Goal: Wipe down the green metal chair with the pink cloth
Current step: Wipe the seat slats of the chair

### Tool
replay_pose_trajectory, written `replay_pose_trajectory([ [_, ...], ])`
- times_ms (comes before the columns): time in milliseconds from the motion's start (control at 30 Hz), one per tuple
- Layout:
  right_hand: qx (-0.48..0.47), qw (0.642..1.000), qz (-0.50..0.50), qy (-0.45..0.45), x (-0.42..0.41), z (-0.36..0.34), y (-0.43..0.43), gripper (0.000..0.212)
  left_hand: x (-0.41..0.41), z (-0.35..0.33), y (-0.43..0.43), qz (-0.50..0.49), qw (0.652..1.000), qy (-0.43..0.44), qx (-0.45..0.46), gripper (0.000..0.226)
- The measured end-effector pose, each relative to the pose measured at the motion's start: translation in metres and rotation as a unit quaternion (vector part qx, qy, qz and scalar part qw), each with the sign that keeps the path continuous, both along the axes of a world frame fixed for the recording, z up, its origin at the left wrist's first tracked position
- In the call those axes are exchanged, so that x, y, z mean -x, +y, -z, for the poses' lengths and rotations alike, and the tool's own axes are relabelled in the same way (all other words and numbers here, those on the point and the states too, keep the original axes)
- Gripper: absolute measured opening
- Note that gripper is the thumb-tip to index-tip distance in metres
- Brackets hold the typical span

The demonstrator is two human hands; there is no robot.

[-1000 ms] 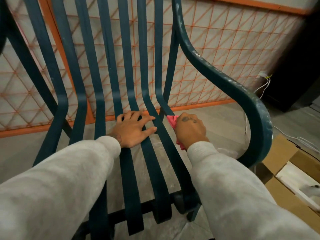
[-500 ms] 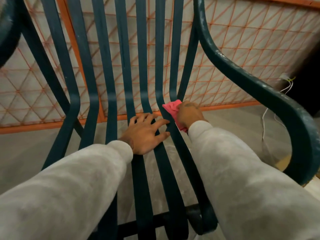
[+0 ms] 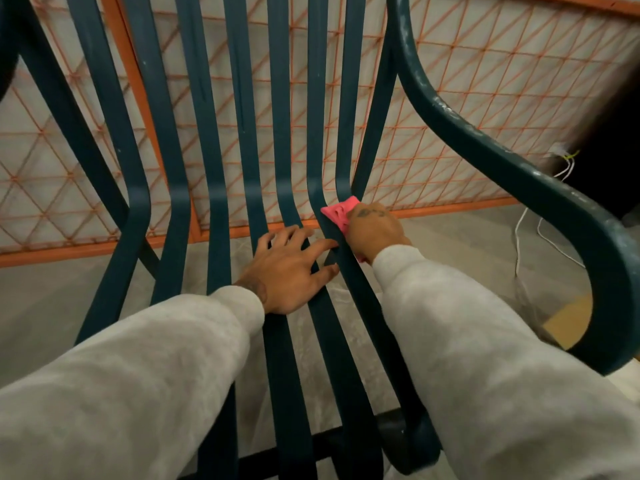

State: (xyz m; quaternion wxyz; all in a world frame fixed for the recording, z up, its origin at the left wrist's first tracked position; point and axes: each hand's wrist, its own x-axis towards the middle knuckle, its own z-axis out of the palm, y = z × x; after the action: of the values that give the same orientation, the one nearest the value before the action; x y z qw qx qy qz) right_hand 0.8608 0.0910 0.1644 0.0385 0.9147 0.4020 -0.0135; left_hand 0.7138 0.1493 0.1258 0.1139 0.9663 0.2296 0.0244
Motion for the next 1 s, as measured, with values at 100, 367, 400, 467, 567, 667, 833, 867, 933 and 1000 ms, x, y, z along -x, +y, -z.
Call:
replay_pose_trajectory([
  [100, -0.015, 1.0, -0.012, -0.007, -0.003, -0.002, 0.008, 0.034, 0.0, -0.002, 0.001, -0.001, 1.0, -0.001, 0.008, 0.052],
  [367, -0.079, 0.995, 0.059, 0.01, -0.006, 0.005, -0.034, 0.024, 0.002, -0.001, 0.001, 0.004, 1.0, -0.007, 0.013, 0.054],
  [400, -0.081, 0.994, 0.069, 0.018, -0.008, 0.0, -0.036, 0.026, 0.002, -0.001, 0.001, 0.003, 1.0, -0.009, 0.013, 0.054],
  [467, -0.12, 0.985, 0.115, 0.05, -0.017, -0.013, -0.035, 0.032, 0.001, -0.001, 0.001, 0.004, 1.0, -0.009, 0.011, 0.055],
  [567, -0.244, 0.953, 0.158, 0.088, -0.028, -0.027, -0.022, 0.029, 0.001, -0.002, 0.001, 0.008, 1.0, -0.007, 0.017, 0.054],
  [667, -0.294, 0.945, 0.119, 0.082, -0.03, -0.029, 0.0, 0.029, 0.001, -0.004, 0.002, 0.009, 1.0, -0.003, 0.023, 0.054],
  [833, -0.099, 0.99, 0.018, 0.095, -0.03, 0.0, 0.032, 0.05, 0.0, -0.002, 0.001, 0.003, 1.0, -0.009, 0.023, 0.051],
  [867, -0.085, 0.992, 0.023, 0.087, -0.032, 0.005, 0.036, 0.049, 0.001, -0.002, 0.002, 0.001, 1.0, -0.011, 0.021, 0.051],
  [933, -0.066, 0.995, 0.03, 0.066, -0.033, 0.006, 0.034, 0.049, 0.001, -0.001, 0.001, 0.003, 1.0, -0.016, 0.019, 0.051],
  [1000, -0.039, 0.998, 0.029, 0.043, -0.037, 0.005, 0.029, 0.051, 0.0, -0.001, 0.001, 0.003, 1.0, -0.017, 0.013, 0.051],
])
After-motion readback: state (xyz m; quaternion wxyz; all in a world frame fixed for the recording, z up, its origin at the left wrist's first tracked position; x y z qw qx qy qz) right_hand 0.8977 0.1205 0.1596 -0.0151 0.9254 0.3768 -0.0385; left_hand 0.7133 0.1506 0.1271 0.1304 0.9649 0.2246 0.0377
